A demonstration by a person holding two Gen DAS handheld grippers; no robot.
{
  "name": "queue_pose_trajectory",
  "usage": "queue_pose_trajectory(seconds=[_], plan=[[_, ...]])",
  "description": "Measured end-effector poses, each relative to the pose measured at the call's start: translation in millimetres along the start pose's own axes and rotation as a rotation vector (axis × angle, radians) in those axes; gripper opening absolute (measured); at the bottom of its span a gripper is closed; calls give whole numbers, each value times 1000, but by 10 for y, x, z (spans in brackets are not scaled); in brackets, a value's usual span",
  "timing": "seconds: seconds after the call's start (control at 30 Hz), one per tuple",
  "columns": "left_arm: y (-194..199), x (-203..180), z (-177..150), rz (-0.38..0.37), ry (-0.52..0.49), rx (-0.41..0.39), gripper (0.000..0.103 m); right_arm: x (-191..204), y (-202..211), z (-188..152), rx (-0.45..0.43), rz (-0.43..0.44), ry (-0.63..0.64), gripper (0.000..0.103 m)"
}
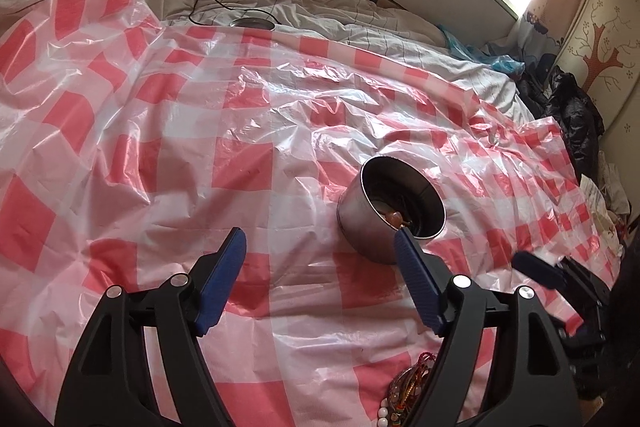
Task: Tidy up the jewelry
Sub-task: 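Lower the black bracelet into the silver tin and open the right gripper, then close the left gripper on the red beaded strand in the jewelry pile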
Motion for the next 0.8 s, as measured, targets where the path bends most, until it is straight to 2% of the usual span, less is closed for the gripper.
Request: queue_pose_trajectory(seconds=[0.1, 0.2, 0.27, 0.33, 0.47, 0.63, 0.8], plan=[[82, -2, -96, -6, 6, -3, 72, 10, 133, -346, 50, 49, -77, 49], [218, 72, -340, -46, 36, 5, 72, 19, 209, -514, 55, 68, -135, 45], [265, 63, -514, -108, 36, 32, 72, -6, 248, -532, 35, 91, -184, 45], [281, -42, -642, -145, -23, 59, 72, -47, 262, -526, 16, 83, -211, 45], [208, -287, -843, -155, -159, 96, 72, -214, 309, -517, -26, 76, -302, 45], [51, -472, -916, -210, -160, 119, 72, -386, 375, -516, -58, 69, -370, 45], [-83, -630, -979, -191, -218, 136, 72, -519, 382, -521, -73, 78, -419, 45]])
Point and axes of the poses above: each gripper's, at about its wrist camera, not at the fingertips, and y roughly against the way its jaws point, x to its left, z to its top, the point moved 4 cm from there along -y, roughly the way its jaws point, and after that the axes turned 1 degree about y, right-handed, at the moved point
